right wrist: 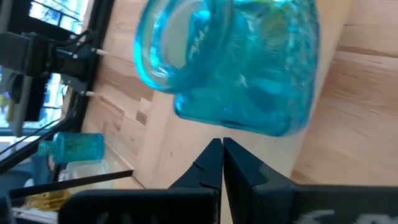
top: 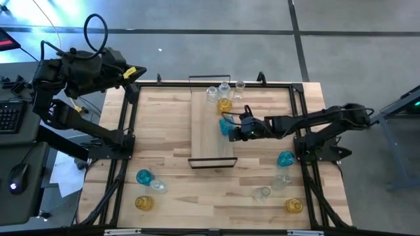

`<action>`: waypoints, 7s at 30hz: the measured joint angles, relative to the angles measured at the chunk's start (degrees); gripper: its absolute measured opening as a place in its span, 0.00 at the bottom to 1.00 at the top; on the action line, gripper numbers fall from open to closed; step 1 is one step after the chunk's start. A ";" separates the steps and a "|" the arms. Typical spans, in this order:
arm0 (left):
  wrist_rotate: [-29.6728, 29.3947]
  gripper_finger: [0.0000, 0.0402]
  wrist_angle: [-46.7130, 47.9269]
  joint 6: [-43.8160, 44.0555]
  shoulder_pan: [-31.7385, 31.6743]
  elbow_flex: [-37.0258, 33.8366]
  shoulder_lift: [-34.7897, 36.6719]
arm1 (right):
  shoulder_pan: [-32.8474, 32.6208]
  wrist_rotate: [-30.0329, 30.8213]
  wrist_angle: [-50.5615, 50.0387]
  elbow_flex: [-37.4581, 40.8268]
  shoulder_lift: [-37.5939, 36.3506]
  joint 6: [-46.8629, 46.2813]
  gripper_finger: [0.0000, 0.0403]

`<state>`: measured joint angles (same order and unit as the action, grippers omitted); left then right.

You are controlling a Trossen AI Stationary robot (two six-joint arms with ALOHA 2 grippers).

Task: Sort vases onto shelf
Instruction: Put the top blue flower vase on the shelf, then put the right blue flower vase on the shelf aligned with the other blue flower vase

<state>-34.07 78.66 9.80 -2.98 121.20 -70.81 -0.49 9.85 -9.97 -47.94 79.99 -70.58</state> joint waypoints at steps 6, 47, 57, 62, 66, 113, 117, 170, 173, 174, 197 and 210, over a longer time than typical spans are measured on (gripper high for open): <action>0.01 0.00 -0.01 -0.35 0.00 -0.01 0.00 | 1.64 -2.09 0.87 0.00 0.00 1.52 0.00; -0.02 0.00 -0.10 1.55 0.00 -0.01 0.00 | 6.51 -9.03 1.22 0.02 0.00 9.17 0.00; -0.02 0.00 -0.97 1.53 0.00 -0.01 -0.07 | 8.44 -11.68 3.10 0.02 0.00 10.69 0.00; -0.02 0.00 -0.97 1.53 0.00 -0.01 -0.04 | 9.14 -12.45 3.77 0.02 0.00 11.19 0.00; -0.02 0.00 -1.00 1.53 0.02 -0.01 -0.07 | 9.62 -14.37 5.86 0.03 1.27 11.53 0.00; 2.01 0.00 1.60 -3.49 0.02 -0.08 -4.49 | -17.68 -9.96 -72.61 -19.72 -15.89 -4.96 0.60; 1.98 0.00 2.57 -2.48 0.01 -0.08 -4.80 | -17.91 -12.58 -70.21 -14.49 -16.66 -7.02 0.75; 1.91 0.00 2.52 -1.90 0.02 -0.05 -4.74 | -19.93 -16.85 -62.65 3.54 -16.56 -8.92 0.26; 1.91 0.00 2.52 -1.90 0.02 -0.05 -4.74 | -19.93 -15.45 -63.36 1.38 -16.65 -8.91 0.26; 1.91 0.00 2.52 -1.90 0.02 -0.05 -4.74 | -19.87 -14.82 -63.78 0.69 -16.65 -8.90 0.26; 1.95 0.00 2.50 -1.93 0.01 -0.03 -4.74 | -0.11 -0.55 -80.00 -42.25 -1.62 21.05 0.26; 1.93 0.00 2.50 -1.95 0.02 -0.03 -4.74 | 9.25 -1.02 -80.08 -80.16 18.01 42.43 0.26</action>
<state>-32.14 81.17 7.86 -2.96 121.16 -75.55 8.75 8.84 -90.05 -128.10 97.99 -28.14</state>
